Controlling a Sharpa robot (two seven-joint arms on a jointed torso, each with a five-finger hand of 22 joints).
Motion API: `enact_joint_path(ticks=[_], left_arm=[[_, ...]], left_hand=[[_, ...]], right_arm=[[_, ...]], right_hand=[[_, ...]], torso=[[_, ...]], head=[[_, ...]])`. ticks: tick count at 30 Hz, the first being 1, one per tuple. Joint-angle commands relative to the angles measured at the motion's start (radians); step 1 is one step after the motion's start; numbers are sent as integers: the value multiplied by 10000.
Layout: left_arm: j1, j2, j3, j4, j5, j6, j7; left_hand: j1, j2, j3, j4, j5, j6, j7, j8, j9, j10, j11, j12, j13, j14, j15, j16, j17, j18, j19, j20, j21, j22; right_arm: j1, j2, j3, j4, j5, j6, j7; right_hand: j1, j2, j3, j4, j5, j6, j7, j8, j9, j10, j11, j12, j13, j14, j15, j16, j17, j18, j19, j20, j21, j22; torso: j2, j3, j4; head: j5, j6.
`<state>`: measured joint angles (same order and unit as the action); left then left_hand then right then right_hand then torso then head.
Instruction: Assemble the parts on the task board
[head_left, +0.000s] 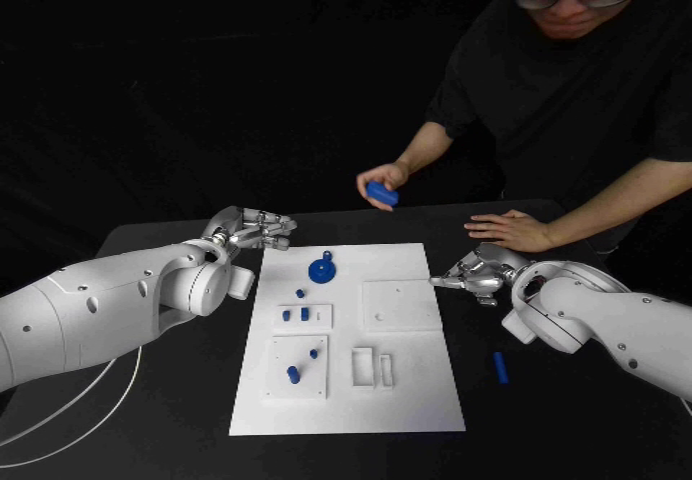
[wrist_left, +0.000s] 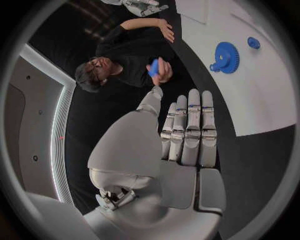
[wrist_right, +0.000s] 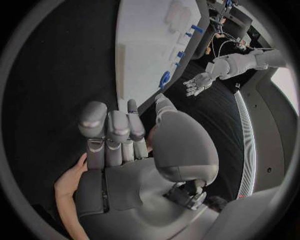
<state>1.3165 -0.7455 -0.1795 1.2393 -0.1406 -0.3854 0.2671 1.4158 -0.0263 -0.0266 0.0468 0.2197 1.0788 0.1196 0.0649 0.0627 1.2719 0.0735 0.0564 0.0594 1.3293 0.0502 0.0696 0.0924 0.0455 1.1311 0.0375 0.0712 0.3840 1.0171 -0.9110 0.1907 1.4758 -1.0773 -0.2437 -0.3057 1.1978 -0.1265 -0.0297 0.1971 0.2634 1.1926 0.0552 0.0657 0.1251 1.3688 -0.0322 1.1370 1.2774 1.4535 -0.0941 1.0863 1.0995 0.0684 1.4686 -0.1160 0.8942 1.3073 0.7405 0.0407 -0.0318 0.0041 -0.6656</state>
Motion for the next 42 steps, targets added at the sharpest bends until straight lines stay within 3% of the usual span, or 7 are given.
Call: enact_joint_path(ticks=[1,8,42], left_arm=[[9,13,7,30,35,41,134],[9,14,7,37,34,45,140],[9,7,6,48,27,107,104]], left_hand=[[88,-5,-82,5,70,-37,19,-23,-1,-13,23,23,8,5,53,-1,15,-89,54,-4,47,-8],[88,-5,-82,5,70,-37,19,-23,-1,-13,23,23,8,5,53,-1,15,-89,54,-4,47,-8],[89,7,-115,-13,74,-67,26,-22,0,-15,26,23,8,1,55,-3,17,-92,69,-4,56,-112]], right_arm=[[-3,12,5,4,32,54,58],[-3,21,5,-13,64,29,90],[-3,7,5,55,91,142,69]], right_hand=[[-6,60,-24,-58,50,-41,-8,-17,7,14,-18,-47,-8,30,-8,0,-8,77,568,3,-26,1065],[-3,88,-20,-86,74,-47,-6,-19,3,9,-18,-48,-16,23,-7,-17,-32,77,567,3,-39,1063],[-42,126,-54,-201,73,-40,-7,-19,-2,-6,-16,-62,-33,23,-8,-22,-43,75,566,3,-51,1064]], torso=[[-3,0,3],[-4,-2,1],[2,3,1]], head=[[3,10],[6,45],[8,-17]])
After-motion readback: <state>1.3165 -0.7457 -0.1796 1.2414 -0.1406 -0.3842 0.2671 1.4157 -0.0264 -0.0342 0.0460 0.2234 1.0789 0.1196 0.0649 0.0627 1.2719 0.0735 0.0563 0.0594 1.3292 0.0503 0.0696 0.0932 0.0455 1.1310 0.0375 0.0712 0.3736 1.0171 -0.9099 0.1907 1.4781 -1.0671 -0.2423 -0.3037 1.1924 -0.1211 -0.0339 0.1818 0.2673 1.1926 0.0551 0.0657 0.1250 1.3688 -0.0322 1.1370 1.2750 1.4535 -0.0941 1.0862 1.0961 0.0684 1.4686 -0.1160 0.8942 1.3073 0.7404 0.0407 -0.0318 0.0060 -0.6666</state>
